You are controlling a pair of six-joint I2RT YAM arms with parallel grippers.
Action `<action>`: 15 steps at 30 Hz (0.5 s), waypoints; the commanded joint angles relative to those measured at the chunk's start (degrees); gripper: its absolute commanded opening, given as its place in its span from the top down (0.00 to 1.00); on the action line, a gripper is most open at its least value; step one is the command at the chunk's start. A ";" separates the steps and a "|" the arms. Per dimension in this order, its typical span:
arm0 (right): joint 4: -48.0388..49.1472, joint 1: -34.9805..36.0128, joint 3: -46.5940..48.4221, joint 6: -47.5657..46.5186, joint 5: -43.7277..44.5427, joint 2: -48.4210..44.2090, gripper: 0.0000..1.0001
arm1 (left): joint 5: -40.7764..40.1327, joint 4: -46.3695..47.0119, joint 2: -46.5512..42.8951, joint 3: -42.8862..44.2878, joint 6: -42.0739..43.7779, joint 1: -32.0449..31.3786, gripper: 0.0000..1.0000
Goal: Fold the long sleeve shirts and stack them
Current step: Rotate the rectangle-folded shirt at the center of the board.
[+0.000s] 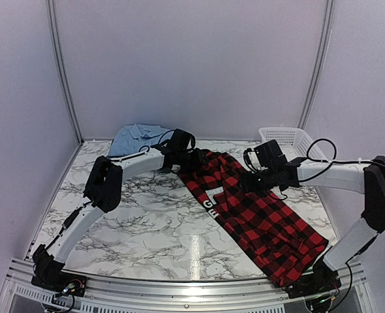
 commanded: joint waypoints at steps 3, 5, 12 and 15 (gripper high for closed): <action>4.36 0.87 8.54 -6.40 -2.77 8.34 0.40 | 3.71 3.75 -8.34 0.83 2.59 2.85 0.49; 3.15 1.67 11.86 -7.41 -2.56 11.33 0.40 | 4.36 3.77 -11.52 -0.34 3.26 3.03 0.47; -0.30 6.99 14.47 -9.07 2.66 17.68 0.40 | 6.08 3.85 -24.12 -12.80 5.51 2.31 0.47; 0.19 7.90 12.19 -9.76 3.30 18.13 0.38 | 4.49 3.85 -32.52 -21.21 7.46 1.17 0.47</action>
